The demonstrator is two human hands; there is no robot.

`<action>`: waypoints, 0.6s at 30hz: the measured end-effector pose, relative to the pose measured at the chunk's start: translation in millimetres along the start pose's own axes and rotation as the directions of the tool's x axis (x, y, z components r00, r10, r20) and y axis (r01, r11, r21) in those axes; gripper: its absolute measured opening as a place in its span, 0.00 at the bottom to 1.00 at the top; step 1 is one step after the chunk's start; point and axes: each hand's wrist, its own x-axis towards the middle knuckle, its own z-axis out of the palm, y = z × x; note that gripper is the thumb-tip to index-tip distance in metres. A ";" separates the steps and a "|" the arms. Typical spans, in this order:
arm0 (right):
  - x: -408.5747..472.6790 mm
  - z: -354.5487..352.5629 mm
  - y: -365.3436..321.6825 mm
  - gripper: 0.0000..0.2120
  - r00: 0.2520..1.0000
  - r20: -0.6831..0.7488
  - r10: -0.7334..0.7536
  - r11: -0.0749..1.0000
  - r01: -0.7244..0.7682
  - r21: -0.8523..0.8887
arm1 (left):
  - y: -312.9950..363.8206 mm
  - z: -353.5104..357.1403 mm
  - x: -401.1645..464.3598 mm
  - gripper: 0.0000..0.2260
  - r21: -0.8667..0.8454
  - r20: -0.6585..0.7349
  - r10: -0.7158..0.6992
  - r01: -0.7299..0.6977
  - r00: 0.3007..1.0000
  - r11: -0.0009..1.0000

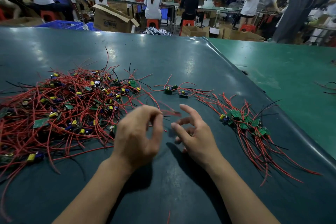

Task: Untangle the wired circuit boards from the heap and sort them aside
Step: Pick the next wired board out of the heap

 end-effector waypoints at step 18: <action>-2.7 -0.5 -15.0 0.12 0.985 0.074 0.158 0.852 -0.174 0.494 | 3.4 20.3 -2.5 0.12 -0.579 0.480 -0.456 0.661 0.750 0.478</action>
